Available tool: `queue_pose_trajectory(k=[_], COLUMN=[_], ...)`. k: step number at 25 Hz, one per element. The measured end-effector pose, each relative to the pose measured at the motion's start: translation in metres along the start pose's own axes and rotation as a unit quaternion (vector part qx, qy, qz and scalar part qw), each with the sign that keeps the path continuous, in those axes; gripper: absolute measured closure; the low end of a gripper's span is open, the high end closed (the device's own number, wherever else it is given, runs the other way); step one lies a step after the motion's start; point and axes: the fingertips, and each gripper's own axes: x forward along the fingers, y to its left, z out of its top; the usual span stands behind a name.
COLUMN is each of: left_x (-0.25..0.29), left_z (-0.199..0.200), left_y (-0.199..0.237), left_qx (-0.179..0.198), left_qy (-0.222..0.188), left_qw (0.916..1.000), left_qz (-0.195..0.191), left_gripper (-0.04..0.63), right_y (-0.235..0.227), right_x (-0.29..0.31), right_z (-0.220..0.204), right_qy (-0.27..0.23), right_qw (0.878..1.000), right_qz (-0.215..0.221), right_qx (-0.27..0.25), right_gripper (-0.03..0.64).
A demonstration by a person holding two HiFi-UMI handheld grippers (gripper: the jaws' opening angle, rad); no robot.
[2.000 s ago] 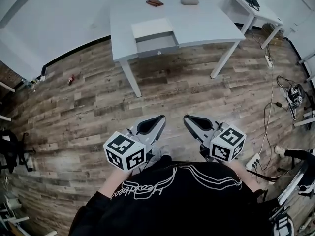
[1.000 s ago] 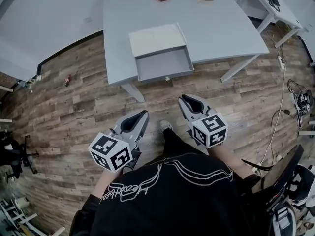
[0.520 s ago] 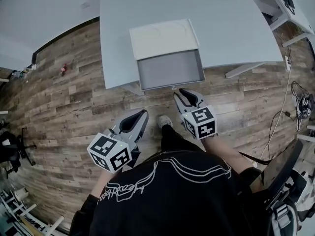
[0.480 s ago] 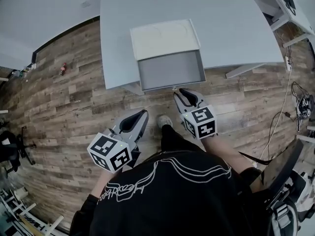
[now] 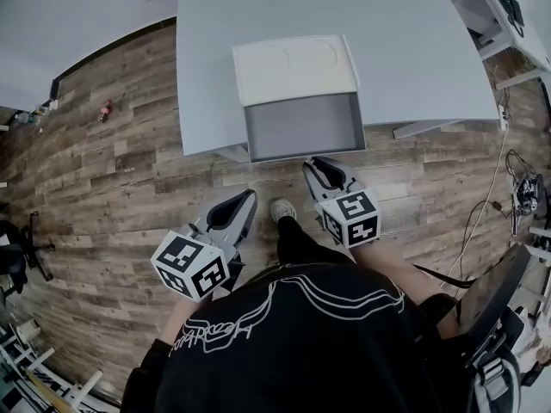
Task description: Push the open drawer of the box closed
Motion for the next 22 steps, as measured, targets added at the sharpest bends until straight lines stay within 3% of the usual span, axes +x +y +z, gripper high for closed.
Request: queue_pose_trajectory(k=[11, 22], left_x=[0.006, 0.006], left_z=[0.005, 0.011], left_y=[0.005, 0.027], left_qx=[0.015, -0.005], left_qy=[0.003, -0.001], left_qw=[0.9999, 0.9999], left_qz=[0.001, 0.014], left_gripper=[0.588, 0.588], right_y=[-0.013, -0.042], right_x=[0.002, 0.043], right_z=[0.015, 0.049], right_qy=[-0.005, 0.005], right_qw=[1.000, 0.999], right_qz=[-0.017, -0.036], right_qx=[-0.002, -0.012], right_gripper=[0.548, 0.546])
